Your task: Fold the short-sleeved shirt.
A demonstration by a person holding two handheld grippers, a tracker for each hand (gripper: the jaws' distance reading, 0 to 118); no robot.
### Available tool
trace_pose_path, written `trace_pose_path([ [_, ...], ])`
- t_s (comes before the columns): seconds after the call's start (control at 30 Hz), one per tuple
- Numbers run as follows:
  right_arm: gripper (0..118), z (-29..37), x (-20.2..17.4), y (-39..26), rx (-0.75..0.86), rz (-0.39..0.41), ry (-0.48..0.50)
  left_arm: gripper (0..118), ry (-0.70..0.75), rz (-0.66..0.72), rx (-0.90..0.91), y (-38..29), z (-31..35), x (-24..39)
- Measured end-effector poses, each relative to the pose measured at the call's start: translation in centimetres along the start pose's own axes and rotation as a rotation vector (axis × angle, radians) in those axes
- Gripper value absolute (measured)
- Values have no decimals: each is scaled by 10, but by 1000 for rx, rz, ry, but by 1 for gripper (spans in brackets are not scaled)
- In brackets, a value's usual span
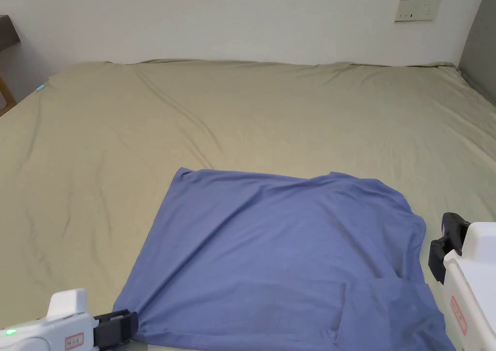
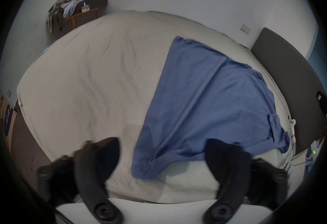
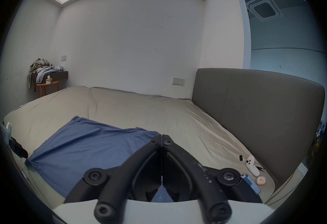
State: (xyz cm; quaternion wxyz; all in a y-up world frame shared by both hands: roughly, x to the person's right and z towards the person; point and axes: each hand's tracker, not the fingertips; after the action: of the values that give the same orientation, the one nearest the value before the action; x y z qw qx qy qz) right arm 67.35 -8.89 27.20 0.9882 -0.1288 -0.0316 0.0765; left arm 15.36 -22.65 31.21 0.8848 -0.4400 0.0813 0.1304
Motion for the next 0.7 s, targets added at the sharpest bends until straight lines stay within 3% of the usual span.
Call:
trace_pose_path([
  [0.1, 2, 0, 4, -6, -27, -2, -6, 104, 50, -27, -6, -14, -13, 5],
  [0.13, 2, -1, 6, -9, -37, -4, -6, 95, 54, -35, -17, -17, -17, 4],
  [0.17, 2, -1, 8, -12, -49, -7, -10, 78, 54, -42, -22, -20, -21, 5],
  [0.2, 2, -1, 10, -15, -62, -10, -15, 41, 46, -49, -24, -23, -24, 7],
  [0.23, 2, 0, 13, -19, -75, -17, -22, 24, 34, -66, -31, -24, -28, 8],
  [0.3, 3, 0, 19, -28, -117, -32, -28, 10, -31, -52, -34, -28, -32, 8],
  [0.4, 6, -5, 30, -53, -250, -80, -29, 9, -3, -63, -12, -25, -25, 19],
  [0.47, 33, -12, 36, -76, -387, -110, -9, 7, 0, -84, -3, -24, -22, 24],
  [0.5, 60, -17, 38, -92, -462, -128, 3, 7, 1, -92, -3, -23, -20, 25],
  [0.53, 79, -21, 39, -106, -549, -138, 15, 7, -2, -96, 1, -23, -18, 23],
  [0.6, 111, -27, 38, -133, -636, -162, 33, 7, -7, -91, 18, -20, -13, 24],
  [0.7, 107, -35, 32, -159, -699, -155, 50, 7, -21, -66, 26, -14, -8, 24],
])
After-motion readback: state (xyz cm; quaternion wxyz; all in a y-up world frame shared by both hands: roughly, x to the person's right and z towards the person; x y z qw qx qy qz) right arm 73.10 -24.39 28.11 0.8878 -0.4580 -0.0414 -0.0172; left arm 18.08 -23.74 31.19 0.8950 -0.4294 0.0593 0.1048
